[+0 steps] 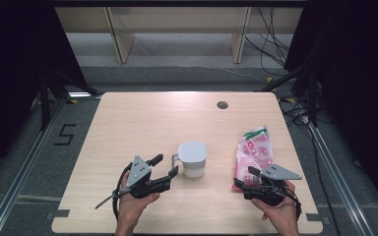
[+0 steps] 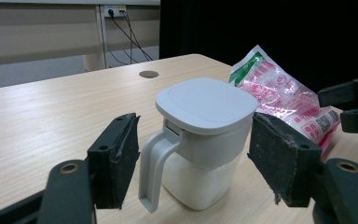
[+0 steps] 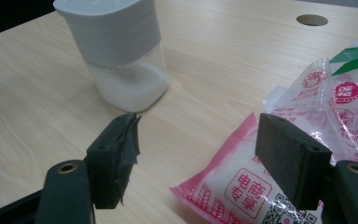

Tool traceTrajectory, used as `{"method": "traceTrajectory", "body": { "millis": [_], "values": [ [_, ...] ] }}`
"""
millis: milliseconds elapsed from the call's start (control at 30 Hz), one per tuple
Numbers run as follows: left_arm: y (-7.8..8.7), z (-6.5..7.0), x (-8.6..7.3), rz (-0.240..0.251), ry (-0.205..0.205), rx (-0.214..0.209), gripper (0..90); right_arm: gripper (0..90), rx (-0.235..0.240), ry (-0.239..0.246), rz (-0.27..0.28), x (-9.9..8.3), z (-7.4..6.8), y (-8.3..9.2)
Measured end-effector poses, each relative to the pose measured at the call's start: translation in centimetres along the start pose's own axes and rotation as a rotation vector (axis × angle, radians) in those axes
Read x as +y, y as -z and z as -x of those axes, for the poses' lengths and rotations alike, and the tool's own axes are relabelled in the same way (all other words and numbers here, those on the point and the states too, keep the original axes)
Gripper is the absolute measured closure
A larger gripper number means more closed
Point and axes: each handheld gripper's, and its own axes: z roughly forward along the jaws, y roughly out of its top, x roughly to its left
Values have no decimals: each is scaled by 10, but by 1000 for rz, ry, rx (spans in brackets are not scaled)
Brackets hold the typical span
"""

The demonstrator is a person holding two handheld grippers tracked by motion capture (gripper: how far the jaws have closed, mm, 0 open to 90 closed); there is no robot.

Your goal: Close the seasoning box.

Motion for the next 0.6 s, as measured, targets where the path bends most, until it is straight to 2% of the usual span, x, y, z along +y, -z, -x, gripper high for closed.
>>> {"method": "traceTrajectory", "body": {
  "millis": [67,100,200,267,300,367,433,467,533,600],
  "values": [
    [1,1,-2,16,-7,-4,316,309,4,2,4,0,0,0],
    [2,2,-3,11,5,5,314,309,-2,3,-7,0,0,1],
    [5,3,-5,6,-4,19,310,309,2,3,-8,0,0,1],
    [6,4,-6,10,5,22,309,309,0,10,-3,0,0,0],
    [7,4,-7,12,-11,19,309,309,4,2,0,0,0,0],
    [7,5,-8,18,-5,20,307,309,-2,-8,-3,-1,-2,0],
    [9,5,-10,4,-16,22,299,308,0,14,-4,-1,0,0],
    [8,6,-12,4,0,22,295,307,7,13,-3,-1,-1,0],
    [7,7,-13,-2,-23,18,287,306,-1,27,-6,-1,0,0],
    [7,11,-14,-7,4,21,287,305,14,7,5,-1,-2,-1]
  ]
}}
